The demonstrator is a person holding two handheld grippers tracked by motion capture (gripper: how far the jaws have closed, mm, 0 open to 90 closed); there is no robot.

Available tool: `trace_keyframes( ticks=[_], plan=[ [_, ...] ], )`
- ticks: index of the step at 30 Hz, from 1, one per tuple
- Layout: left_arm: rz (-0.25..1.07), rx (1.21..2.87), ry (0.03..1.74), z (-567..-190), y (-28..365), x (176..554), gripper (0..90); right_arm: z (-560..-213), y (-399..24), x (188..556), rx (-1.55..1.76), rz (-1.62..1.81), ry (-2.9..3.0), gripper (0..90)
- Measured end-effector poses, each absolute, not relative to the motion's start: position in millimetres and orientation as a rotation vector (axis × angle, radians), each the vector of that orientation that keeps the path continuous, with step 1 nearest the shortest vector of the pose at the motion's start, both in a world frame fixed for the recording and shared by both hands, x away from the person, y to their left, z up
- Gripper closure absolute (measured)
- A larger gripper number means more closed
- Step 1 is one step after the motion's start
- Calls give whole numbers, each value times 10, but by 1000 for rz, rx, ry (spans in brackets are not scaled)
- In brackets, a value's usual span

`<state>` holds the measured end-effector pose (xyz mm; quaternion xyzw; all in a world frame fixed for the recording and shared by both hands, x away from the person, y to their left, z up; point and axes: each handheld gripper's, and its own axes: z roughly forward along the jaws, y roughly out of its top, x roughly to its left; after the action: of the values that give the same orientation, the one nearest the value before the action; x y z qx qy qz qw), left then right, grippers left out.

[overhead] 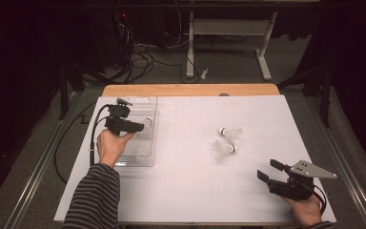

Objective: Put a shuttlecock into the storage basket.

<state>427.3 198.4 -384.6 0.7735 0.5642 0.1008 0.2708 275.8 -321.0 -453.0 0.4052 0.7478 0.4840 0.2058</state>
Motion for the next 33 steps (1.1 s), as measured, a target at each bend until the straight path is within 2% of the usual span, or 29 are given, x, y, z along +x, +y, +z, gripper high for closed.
trace_keyframes(
  ticks=[33],
  plan=[
    [322,2072,1370,-3811,1929,3878,392,-4525,-3214,2750,1126,1347,2076,314]
  ],
)
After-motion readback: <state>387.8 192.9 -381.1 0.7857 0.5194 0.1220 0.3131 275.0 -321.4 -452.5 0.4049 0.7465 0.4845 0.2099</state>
